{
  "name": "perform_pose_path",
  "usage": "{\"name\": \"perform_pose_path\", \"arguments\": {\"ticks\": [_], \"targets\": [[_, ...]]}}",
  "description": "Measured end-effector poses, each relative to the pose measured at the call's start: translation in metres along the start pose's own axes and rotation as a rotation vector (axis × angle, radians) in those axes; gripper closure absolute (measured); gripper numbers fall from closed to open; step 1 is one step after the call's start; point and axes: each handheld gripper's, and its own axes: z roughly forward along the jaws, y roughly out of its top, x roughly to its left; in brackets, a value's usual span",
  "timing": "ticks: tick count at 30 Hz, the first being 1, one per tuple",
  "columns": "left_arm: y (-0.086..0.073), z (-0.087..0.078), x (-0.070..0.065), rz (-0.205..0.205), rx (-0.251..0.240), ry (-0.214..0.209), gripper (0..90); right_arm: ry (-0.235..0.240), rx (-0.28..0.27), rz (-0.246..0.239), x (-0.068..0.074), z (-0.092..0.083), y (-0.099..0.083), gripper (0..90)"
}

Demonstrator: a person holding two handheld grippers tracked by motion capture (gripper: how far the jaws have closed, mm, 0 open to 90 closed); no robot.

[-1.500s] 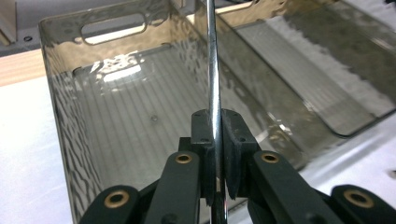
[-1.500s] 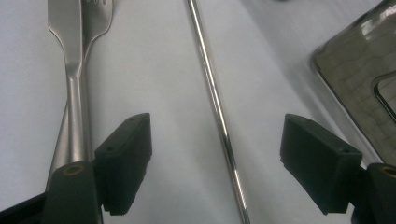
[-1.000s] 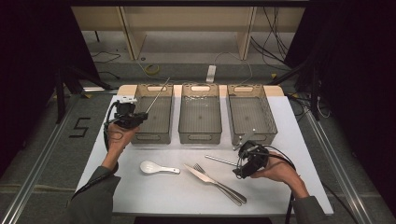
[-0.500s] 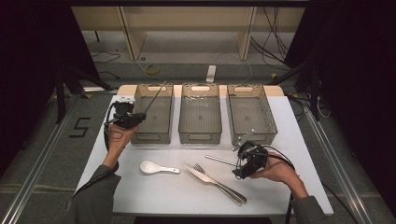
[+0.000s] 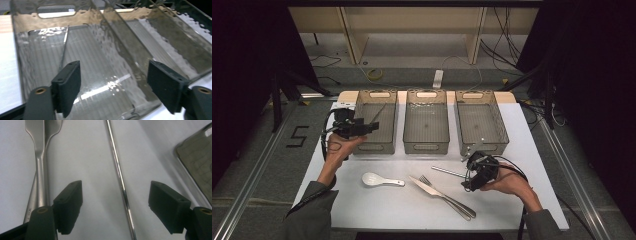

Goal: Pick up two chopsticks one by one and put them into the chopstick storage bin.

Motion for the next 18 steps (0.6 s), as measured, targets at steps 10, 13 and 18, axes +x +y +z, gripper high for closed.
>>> {"name": "perform_pose_path", "arguments": {"ticks": [10,13,18], "targets": [[-0.014,-0.014,-0.039,0.119,-0.047,-0.121,18.6,-0.005,0.061,-0.011,-0.003,0.003,0.003,37.7],[-0.02,-0.017,-0.049,0.134,-0.058,-0.15,17.5,0.0,0.077,-0.017,-0.005,0.005,0.005,42.5],[-0.03,-0.022,-0.064,0.165,-0.066,-0.166,17.4,-0.009,0.115,-0.021,-0.007,0.01,0.009,50.7]]}}
